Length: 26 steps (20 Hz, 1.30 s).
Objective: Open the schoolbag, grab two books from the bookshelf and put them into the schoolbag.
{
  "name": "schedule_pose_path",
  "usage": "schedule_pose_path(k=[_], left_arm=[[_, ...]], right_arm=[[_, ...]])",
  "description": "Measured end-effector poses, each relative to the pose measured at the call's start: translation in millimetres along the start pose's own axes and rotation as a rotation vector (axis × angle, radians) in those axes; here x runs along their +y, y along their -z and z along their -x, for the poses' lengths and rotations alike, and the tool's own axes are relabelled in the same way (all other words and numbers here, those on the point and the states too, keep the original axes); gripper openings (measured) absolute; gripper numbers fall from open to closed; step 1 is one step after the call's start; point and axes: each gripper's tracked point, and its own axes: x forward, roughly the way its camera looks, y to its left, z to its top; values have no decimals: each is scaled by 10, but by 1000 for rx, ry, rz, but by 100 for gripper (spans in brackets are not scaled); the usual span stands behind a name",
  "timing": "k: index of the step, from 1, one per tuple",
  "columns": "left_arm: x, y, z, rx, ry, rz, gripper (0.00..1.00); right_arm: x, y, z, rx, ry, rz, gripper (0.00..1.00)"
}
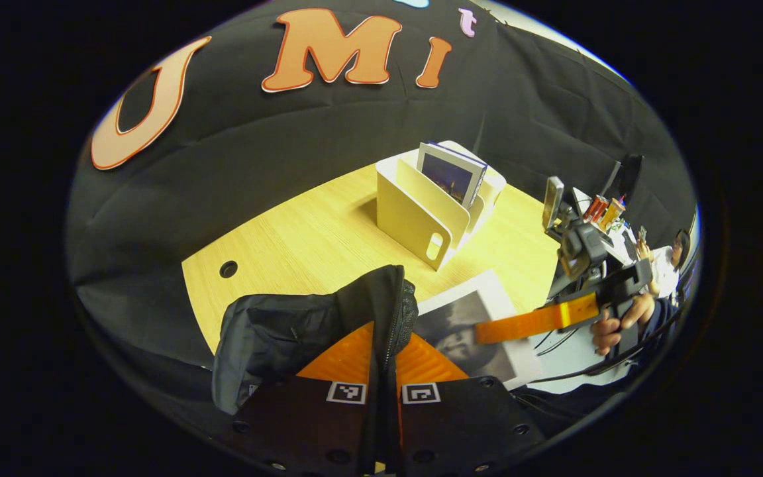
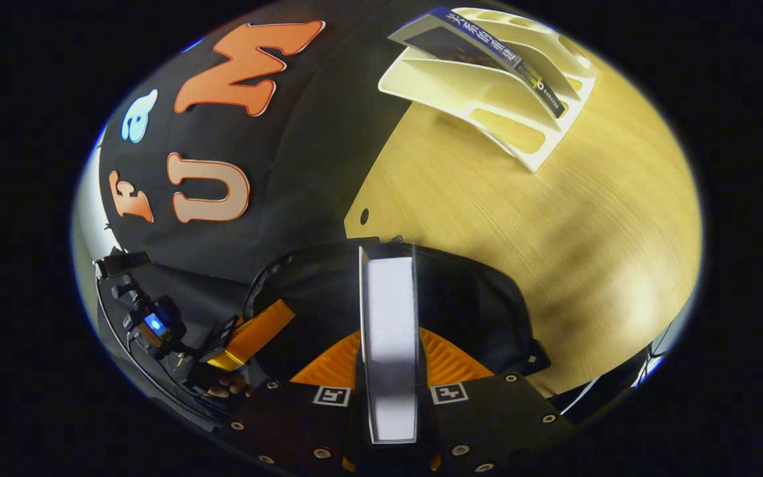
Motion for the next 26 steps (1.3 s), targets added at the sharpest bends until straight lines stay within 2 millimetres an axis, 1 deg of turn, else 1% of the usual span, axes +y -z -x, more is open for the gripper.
schedule_pose_path(k=[3, 5, 8, 10, 11, 12, 13, 14, 15, 16, 17, 19, 20, 21, 22, 23, 24, 26], left_arm=[[-29, -3, 3, -18, 3, 22, 6], [-91, -50, -21, -36, 13, 49, 6], [-162, -90, -39, -49, 27, 81, 6], [-226, -106, -42, -52, 42, 91, 6], [-212, -98, -52, -47, 39, 92, 6], [-197, -98, -60, -42, 33, 88, 6], [-174, -86, -62, -33, 23, 89, 6], [-175, -89, -64, -24, 21, 102, 6], [-200, -70, -60, -18, 16, 111, 6], [-203, -73, -42, -9, 9, 119, 6], [-196, -74, -66, -2, 1, 117, 6], [-161, -91, -98, -1, -20, 112, 6], [-155, -82, -109, 4, -35, 110, 6], [-148, -46, -106, 16, -48, 113, 6], [-152, -37, -107, 19, -60, 117, 6], [-171, -12, -109, 24, -72, 117, 6], [-170, 12, -119, 31, -88, 116, 6], [-180, 52, -153, 39, -116, 134, 6]], right_arm=[[-37, 80, -308, 9, -9, -4, 29], [-43, 111, -488, 10, -23, -12, 29], [-66, 77, -701, -30, -55, -52, 29], [-120, 107, -808, -38, -76, -89, 29], [-138, 115, -865, -38, -85, -110, 29], [-138, 106, -917, -55, -99, -138, 20], [-165, 128, -966, -51, -99, -152, 29], [-205, 144, -954, -52, -98, -162, 40], [-240, 166, -958, -38, -82, -159, 31], [-252, 174, -966, -19, -65, -151, 35], [-311, 212, -991, 4, -22, -130, 37], [-422, 290, -940, 72, 37, -70, 50], [-456, 342, -873, 113, 65, -24, 67], [-514, 390, -788, 152, 97, 31, 59], [-579, 399, -709, 183, 134, 95, 89], [-644, 404, -618, 213, 179, 164, 96], [-740, 358, -521, 236, 232, 233, 98], [-895, 165, -317, 261, 312, 375, 100]])
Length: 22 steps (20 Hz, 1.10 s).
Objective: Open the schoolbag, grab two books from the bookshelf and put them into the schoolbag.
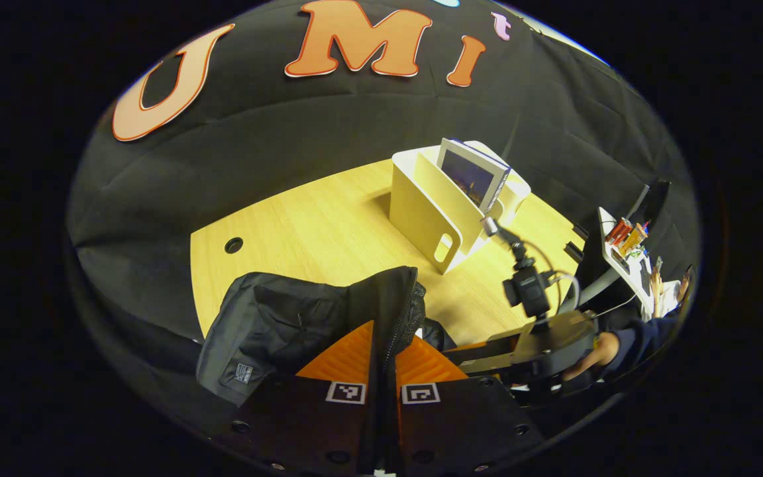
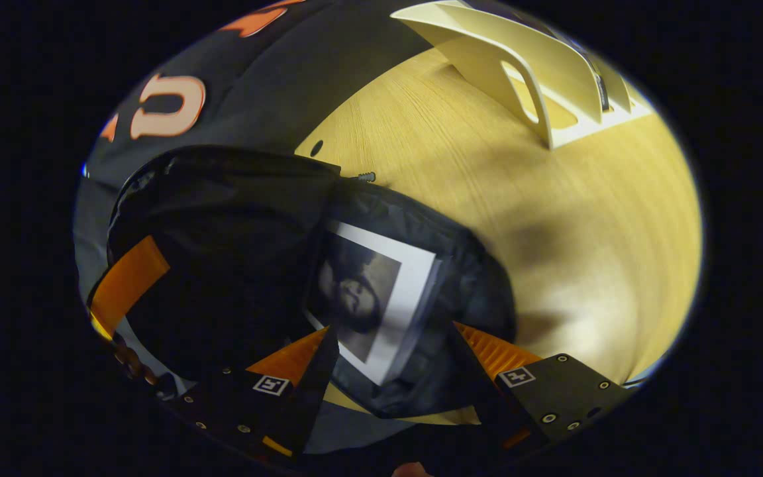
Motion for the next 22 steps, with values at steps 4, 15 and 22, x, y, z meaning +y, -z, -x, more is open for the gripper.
schedule_pose_path(k=[4, 15, 22], left_arm=[[-78, 81, -44, 1, -32, 48, 6], [-107, 188, -178, 19, -93, 122, 6], [-111, 204, -223, 26, -123, 177, 6]], right_arm=[[-502, -339, 413, 29, 116, 159, 98], [-1458, -1337, 1694, 30, 388, 350, 99], [-1453, -2279, 2141, -2, 429, 377, 99]])
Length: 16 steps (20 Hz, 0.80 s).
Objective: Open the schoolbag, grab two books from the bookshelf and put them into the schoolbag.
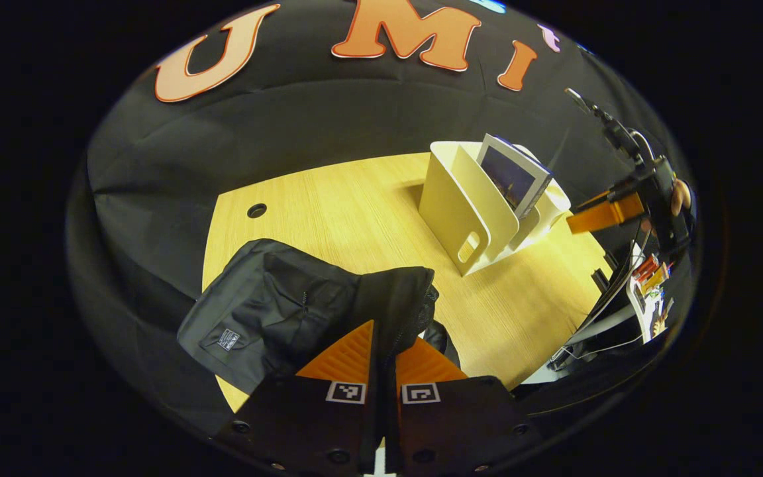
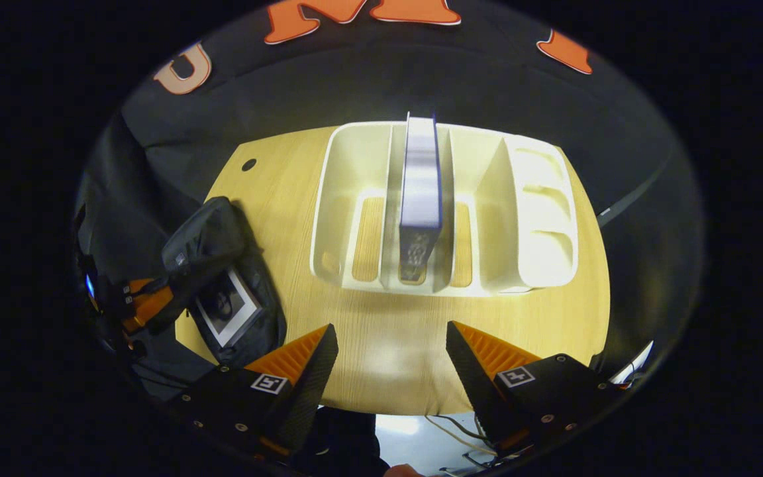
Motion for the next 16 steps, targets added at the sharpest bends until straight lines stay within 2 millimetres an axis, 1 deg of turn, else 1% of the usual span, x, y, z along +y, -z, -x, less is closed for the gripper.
schedule_pose_path(k=[4, 6, 9, 11, 13, 14, 15, 16], left_arm=[[6, 29, -18, 3, -13, 36, 6], [4, 18, -16, 6, -23, 45, 6], [-7, 46, -29, 21, -29, 54, 6], [15, 45, -16, 27, -41, 52, 6], [25, 48, -29, 37, -54, 56, 6], [29, 31, -28, 41, -58, 56, 6], [39, 41, -22, 48, -60, 56, 6], [37, 33, -20, 51, -64, 52, 6]], right_arm=[[-81, -450, 18, -4, -4, 9, 99], [-85, -660, -54, 6, -9, 11, 99], [-162, -939, -197, 16, 9, 24, 99], [-174, -1051, -333, 35, 4, 18, 98], [-215, -1103, -505, 69, 10, 8, 93], [-225, -1114, -591, 92, 13, 2, 88], [-248, -1107, -643, 114, 23, -11, 74], [-236, -1129, -694, 120, 25, -24, 68]])
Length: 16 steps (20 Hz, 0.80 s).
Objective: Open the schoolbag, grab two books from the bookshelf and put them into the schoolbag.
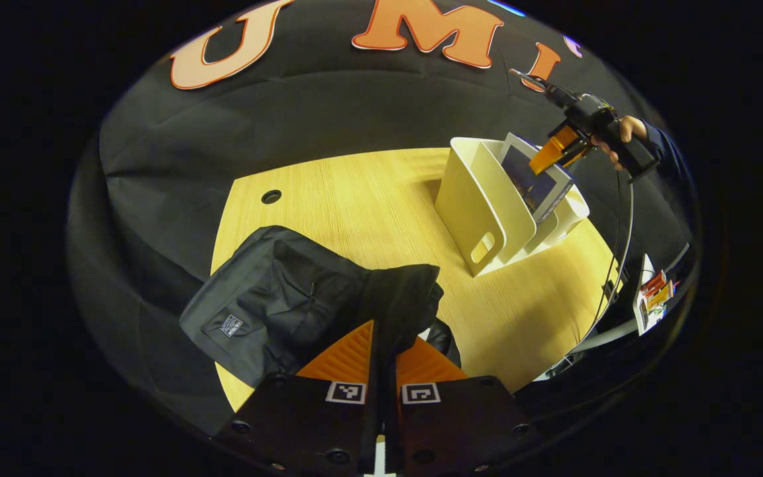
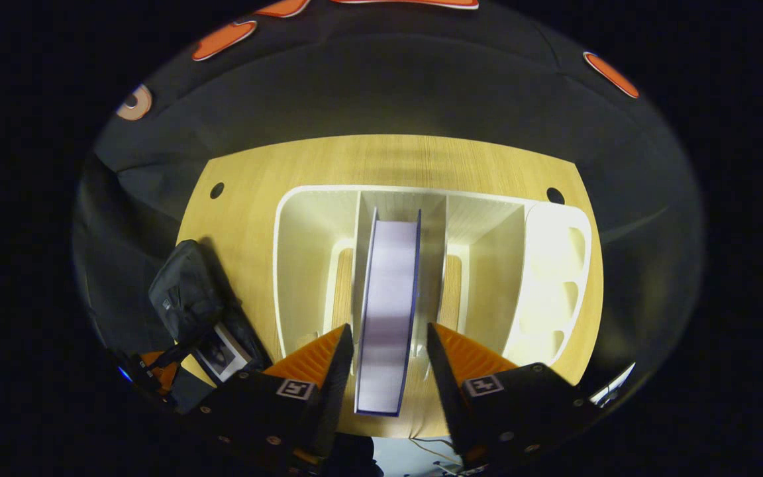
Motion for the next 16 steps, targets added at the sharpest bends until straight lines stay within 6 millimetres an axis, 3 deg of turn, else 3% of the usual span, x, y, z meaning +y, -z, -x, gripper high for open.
schedule_pose_path(k=[2, 4, 5, 6, 9, 16], left_arm=[[12, -14, 10, 9, -7, -9, 6], [26, -34, 27, 7, -12, -20, 6], [35, -35, 27, 4, -15, -24, 6], [33, -42, 27, 4, -13, -24, 6], [26, -44, 35, 5, -1, -30, 6], [-3, -63, 41, -1, 50, -64, 6]], right_arm=[[36, -10, -54, 5, 0, -7, 47], [20, -29, -66, -2, 20, -3, 41], [19, -30, -64, -1, 25, -14, 32], [17, -12, -71, 6, 29, -20, 37], [-15, 45, -15, 12, 48, -54, 34], [99, 350, 493, -41, 22, -109, 32]])
